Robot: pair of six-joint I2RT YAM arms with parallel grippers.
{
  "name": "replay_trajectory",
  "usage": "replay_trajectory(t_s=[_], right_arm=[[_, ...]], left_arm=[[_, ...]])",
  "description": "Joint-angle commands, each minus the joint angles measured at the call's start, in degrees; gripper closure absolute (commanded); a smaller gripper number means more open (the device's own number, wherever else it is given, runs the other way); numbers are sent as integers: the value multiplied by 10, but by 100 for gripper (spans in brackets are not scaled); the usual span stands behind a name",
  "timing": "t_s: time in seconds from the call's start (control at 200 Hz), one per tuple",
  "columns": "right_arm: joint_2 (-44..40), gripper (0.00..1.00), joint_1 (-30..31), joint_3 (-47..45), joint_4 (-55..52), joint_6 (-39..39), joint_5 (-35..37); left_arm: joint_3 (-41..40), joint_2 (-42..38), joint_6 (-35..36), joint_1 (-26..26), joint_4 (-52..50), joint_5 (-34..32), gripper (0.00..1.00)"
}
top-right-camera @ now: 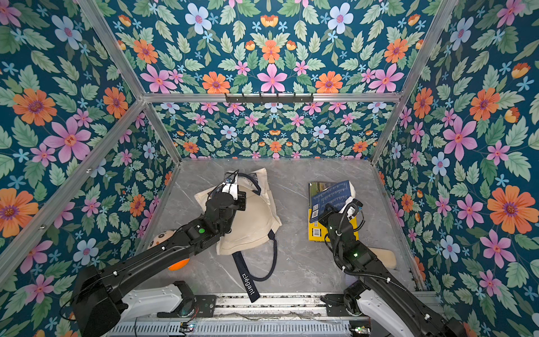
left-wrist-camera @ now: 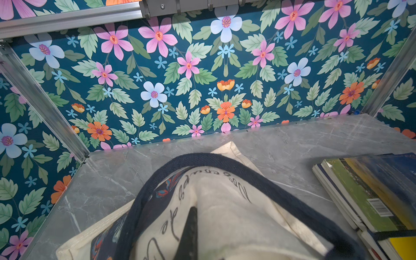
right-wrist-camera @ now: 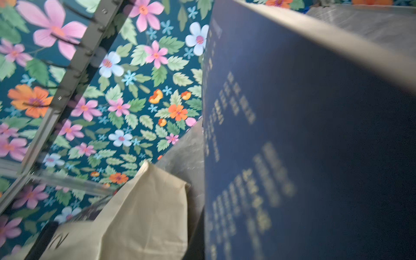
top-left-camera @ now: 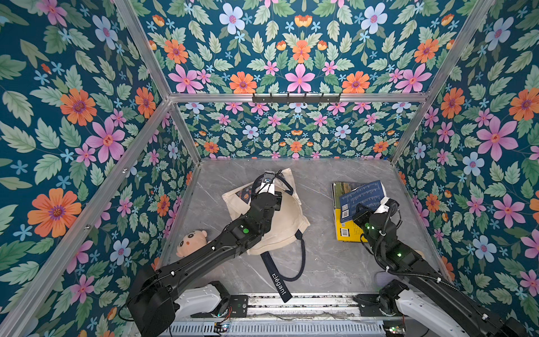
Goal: Take out the books from the canvas bag
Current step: Place the book on the book.
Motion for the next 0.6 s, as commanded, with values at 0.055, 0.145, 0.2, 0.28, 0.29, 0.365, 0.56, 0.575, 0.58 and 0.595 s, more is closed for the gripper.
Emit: replay_trajectory(t_s=[0.055, 0.145, 0.2, 0.28, 0.29, 0.365, 0.56, 0.575, 0.58, 0.595], right_arm=[[51, 100, -80, -6, 103, 58, -77], [80, 100, -96, 5, 124, 44, -80], [101, 100, -101, 11, 137, 36, -71], [130, 100, -119, 13, 169, 43, -78], [133, 100, -122, 13, 173, 45, -78], [158, 100, -141, 17, 189, 64, -95], [239, 100, -157, 36, 237, 70, -99], [245, 100, -158, 37, 242, 70, -99], [247, 100, -158, 38, 243, 70, -99], [252, 100, -159, 39, 246, 70, -100]], left_arm=[[1, -5, -2, 0, 32, -5, 100], [0, -6, -2, 0, 32, -4, 100], [0, -7, -3, 0, 32, -2, 100], [0, -8, -4, 0, 31, 1, 100], [0, -8, -4, 0, 31, 1, 100], [0, -8, -5, 0, 29, 3, 100], [0, -12, -5, 0, 28, 10, 100], [0, -12, -5, 0, 28, 10, 100], [0, -12, -5, 0, 28, 9, 100], [-1, -13, -5, 0, 28, 10, 100]])
